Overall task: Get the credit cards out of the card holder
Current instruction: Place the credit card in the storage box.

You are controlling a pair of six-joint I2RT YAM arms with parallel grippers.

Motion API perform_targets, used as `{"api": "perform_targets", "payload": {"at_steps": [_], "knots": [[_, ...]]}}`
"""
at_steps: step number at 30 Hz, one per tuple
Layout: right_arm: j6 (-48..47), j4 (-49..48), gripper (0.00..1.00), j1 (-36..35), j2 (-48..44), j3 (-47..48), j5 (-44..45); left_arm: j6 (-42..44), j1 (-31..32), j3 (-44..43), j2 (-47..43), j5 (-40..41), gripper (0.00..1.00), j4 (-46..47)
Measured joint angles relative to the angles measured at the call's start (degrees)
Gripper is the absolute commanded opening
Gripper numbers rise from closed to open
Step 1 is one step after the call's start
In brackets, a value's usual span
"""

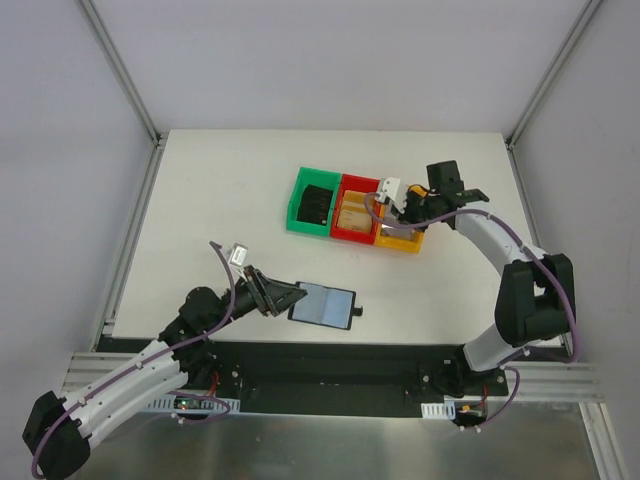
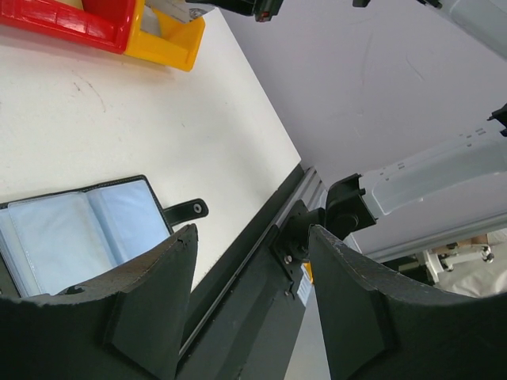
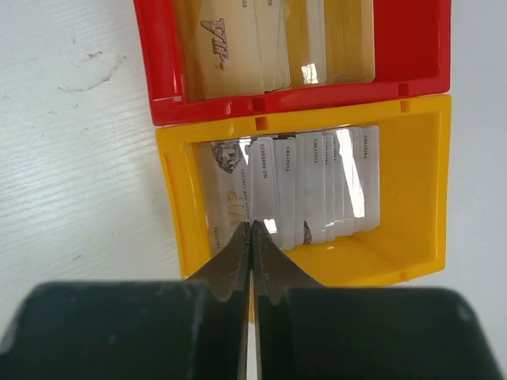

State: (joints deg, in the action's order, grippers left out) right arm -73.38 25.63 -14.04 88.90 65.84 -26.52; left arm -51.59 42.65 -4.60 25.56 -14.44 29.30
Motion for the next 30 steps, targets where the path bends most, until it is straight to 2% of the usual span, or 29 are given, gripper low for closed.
{"api": "perform_targets", "payload": {"at_steps": [8, 30], "knots": [[0.0, -3.0, 0.0, 1.1, 3.6, -0.3, 0.5, 0.0, 0.0, 0.9, -0.9, 0.9, 0.57, -1.6], [-0.2, -1.6, 0.0, 2.2, 6.4, -1.9, -3.8, 0.0, 0.0, 0.9, 2.7, 1.5, 0.57, -1.4]]}}
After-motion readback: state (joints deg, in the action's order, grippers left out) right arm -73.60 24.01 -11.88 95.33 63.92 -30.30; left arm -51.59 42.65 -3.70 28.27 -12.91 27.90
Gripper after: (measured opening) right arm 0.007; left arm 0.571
